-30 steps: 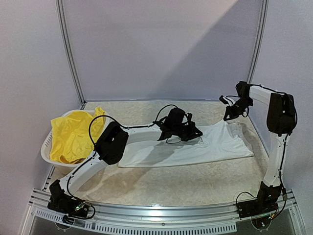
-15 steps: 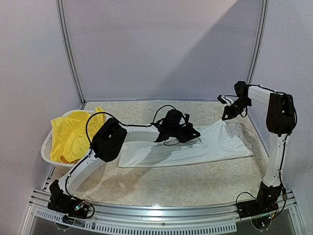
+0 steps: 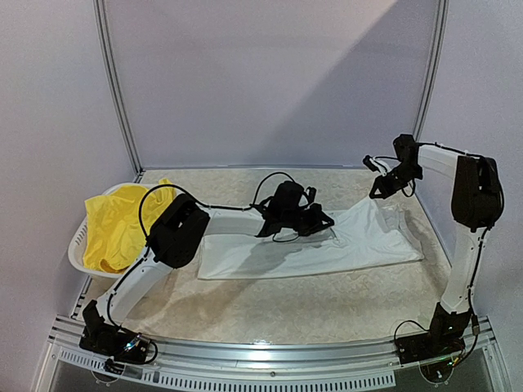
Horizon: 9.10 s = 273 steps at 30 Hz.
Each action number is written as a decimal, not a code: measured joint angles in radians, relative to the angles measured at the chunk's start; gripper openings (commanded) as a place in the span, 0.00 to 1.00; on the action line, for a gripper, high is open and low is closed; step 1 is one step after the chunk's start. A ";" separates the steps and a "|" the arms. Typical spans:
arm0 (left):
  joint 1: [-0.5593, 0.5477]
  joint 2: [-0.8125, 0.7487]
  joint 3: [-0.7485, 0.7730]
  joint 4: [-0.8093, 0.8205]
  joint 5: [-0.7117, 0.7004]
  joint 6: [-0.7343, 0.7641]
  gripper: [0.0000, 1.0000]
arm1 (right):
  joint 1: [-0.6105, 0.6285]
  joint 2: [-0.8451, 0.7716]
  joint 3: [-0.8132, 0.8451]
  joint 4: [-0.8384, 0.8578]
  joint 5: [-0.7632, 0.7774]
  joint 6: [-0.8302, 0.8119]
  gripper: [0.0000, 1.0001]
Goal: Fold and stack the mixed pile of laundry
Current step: Smooth out the rectangle-folded T-shirt at the center of the board, then rotate the rectangle-folded T-shirt at the center of the board.
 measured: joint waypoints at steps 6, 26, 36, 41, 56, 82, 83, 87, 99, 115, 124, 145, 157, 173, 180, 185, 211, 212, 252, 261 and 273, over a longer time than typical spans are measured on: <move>-0.001 -0.016 0.000 0.003 -0.007 0.014 0.00 | 0.003 -0.049 -0.018 0.028 -0.020 -0.002 0.04; -0.005 -0.280 -0.224 -0.143 -0.193 0.150 0.35 | 0.011 -0.062 -0.067 0.008 0.048 0.005 0.32; -0.025 -0.488 -0.208 -0.645 -0.307 0.548 0.38 | -0.008 -0.184 -0.325 -0.058 0.148 -0.053 0.37; -0.069 -0.560 -0.282 -0.926 -0.345 0.771 0.41 | -0.076 -0.291 -0.401 -0.103 0.175 -0.085 0.40; -0.108 -0.618 -0.444 -1.220 -0.425 1.137 0.43 | -0.229 -0.443 -0.596 -0.187 0.265 -0.135 0.43; -0.108 -0.592 -0.513 -1.229 -0.404 1.216 0.39 | -0.283 -0.002 -0.195 -0.224 0.298 -0.047 0.02; -0.108 -0.600 -0.514 -1.229 -0.399 1.214 0.40 | -0.283 0.035 -0.131 -0.231 0.304 -0.044 0.02; -0.108 -0.647 -0.517 -1.230 -0.381 1.206 0.41 | -0.283 0.221 0.209 -0.272 0.311 -0.025 0.17; -0.139 -0.702 -0.577 -1.183 -0.306 1.169 0.42 | -0.282 0.216 0.193 -0.199 0.294 0.078 0.49; -0.243 -0.526 -0.474 -1.056 -0.134 1.052 0.18 | -0.282 -0.242 -0.195 -0.128 0.150 0.081 0.50; -0.283 -0.473 -0.418 -1.028 -0.064 1.030 0.00 | -0.282 -0.231 -0.202 -0.121 0.117 0.081 0.50; -0.246 -0.480 -0.012 -1.105 -0.091 0.990 0.48 | -0.266 -0.188 -0.215 -0.116 0.017 0.107 0.50; 0.095 -0.541 -0.355 -0.906 -0.209 0.715 0.48 | -0.001 -0.110 -0.099 -0.110 0.110 0.108 0.51; 0.093 -0.722 -0.697 -0.792 -0.162 0.634 0.46 | 0.132 0.254 0.220 -0.141 0.352 0.049 0.54; 0.093 -0.865 -0.744 -0.791 -0.174 0.623 0.46 | 0.241 0.275 0.251 -0.154 0.390 -0.078 0.54; 0.090 -0.935 -0.783 -0.791 -0.188 0.609 0.46 | 0.342 0.342 0.372 -0.205 0.405 -0.163 0.54; -0.208 -0.910 -0.676 -0.880 -0.352 0.752 0.46 | 0.425 -0.016 0.162 0.066 0.353 -0.056 0.76; -0.216 -0.894 -0.666 -0.880 -0.352 0.758 0.46 | 0.413 -0.078 0.121 0.095 0.353 -0.014 0.76; -0.302 -0.667 -0.476 -0.971 -0.332 0.786 0.45 | 0.078 0.601 0.705 -0.074 -0.137 0.608 0.10; -0.307 -0.530 -0.390 -0.978 -0.269 0.792 0.48 | 0.089 0.646 0.798 -0.049 -0.117 0.622 0.53; -0.372 -0.464 -0.258 -1.012 -0.230 0.793 0.50 | 0.035 0.250 0.287 -0.076 -0.074 0.549 0.67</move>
